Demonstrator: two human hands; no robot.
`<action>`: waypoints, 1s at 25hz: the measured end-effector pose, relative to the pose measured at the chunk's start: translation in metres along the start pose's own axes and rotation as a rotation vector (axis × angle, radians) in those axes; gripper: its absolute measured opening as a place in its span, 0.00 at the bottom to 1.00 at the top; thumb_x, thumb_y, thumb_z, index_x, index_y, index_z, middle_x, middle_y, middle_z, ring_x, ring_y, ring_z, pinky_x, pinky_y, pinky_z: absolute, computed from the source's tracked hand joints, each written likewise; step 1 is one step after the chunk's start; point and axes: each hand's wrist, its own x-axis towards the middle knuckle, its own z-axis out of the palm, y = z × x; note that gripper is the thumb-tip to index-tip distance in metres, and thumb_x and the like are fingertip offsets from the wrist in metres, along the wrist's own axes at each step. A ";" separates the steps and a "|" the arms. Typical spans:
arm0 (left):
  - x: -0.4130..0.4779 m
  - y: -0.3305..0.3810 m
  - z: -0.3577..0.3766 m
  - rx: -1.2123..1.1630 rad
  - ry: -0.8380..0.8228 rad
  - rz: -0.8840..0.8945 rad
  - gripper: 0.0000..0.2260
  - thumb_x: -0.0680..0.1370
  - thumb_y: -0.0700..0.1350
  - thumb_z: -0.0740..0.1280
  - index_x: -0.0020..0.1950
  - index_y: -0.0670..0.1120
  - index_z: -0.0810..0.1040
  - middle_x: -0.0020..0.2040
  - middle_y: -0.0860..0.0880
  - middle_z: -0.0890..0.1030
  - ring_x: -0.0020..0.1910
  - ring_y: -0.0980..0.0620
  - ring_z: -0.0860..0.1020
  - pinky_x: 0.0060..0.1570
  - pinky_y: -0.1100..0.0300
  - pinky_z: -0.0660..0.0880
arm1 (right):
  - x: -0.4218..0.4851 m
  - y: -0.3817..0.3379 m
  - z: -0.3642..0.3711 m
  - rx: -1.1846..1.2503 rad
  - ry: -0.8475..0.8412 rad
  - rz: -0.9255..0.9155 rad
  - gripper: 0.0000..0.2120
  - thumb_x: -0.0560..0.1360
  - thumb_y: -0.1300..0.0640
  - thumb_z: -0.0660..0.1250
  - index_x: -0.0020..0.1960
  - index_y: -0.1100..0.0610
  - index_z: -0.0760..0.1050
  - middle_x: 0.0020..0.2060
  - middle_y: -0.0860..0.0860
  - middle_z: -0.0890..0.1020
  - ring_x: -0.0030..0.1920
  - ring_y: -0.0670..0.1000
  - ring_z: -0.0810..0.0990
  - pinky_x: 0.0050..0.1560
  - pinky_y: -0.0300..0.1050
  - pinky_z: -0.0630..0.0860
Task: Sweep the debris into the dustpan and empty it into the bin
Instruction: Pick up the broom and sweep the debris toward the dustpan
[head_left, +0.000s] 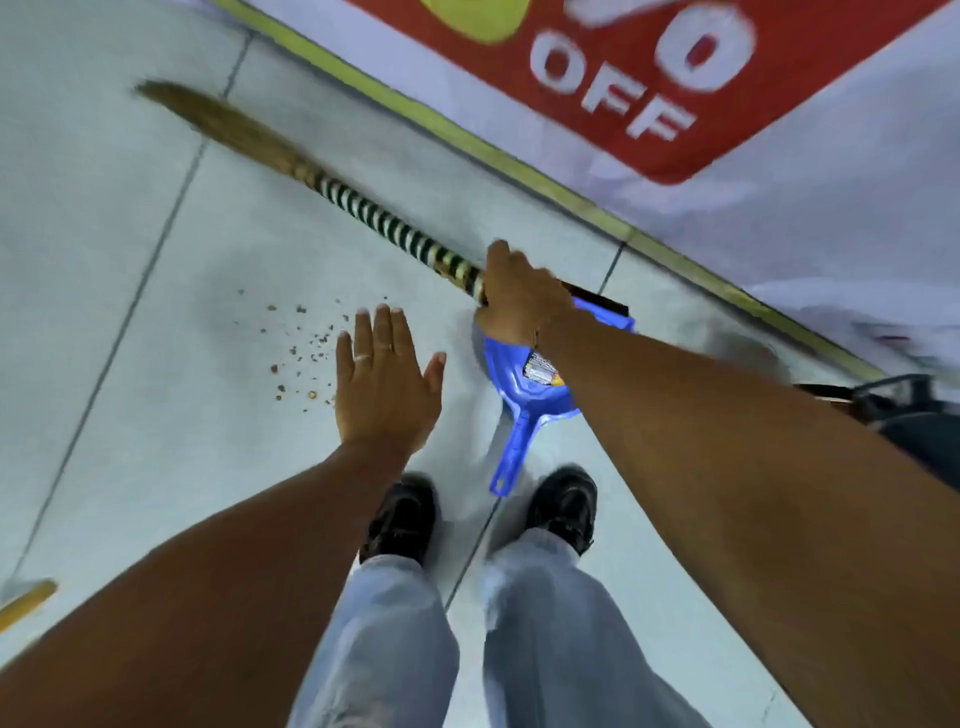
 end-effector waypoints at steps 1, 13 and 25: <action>-0.025 -0.003 -0.019 -0.023 -0.021 -0.010 0.30 0.81 0.55 0.51 0.76 0.37 0.53 0.77 0.39 0.58 0.77 0.41 0.53 0.76 0.46 0.50 | -0.025 -0.008 -0.006 0.043 -0.035 0.009 0.30 0.74 0.59 0.62 0.72 0.59 0.54 0.63 0.63 0.72 0.61 0.65 0.74 0.57 0.56 0.73; -0.151 -0.103 -0.115 0.052 -0.016 0.069 0.30 0.81 0.57 0.49 0.77 0.39 0.52 0.78 0.41 0.58 0.78 0.43 0.53 0.77 0.48 0.51 | -0.218 -0.105 0.028 0.100 -0.056 0.312 0.18 0.79 0.58 0.53 0.68 0.50 0.64 0.61 0.59 0.74 0.58 0.64 0.76 0.58 0.56 0.73; -0.268 -0.148 -0.083 0.076 0.049 0.222 0.30 0.80 0.56 0.51 0.74 0.36 0.59 0.73 0.37 0.67 0.75 0.39 0.61 0.74 0.44 0.59 | -0.340 -0.163 0.122 0.364 0.088 0.489 0.29 0.77 0.61 0.58 0.75 0.51 0.53 0.62 0.60 0.69 0.55 0.64 0.76 0.52 0.54 0.74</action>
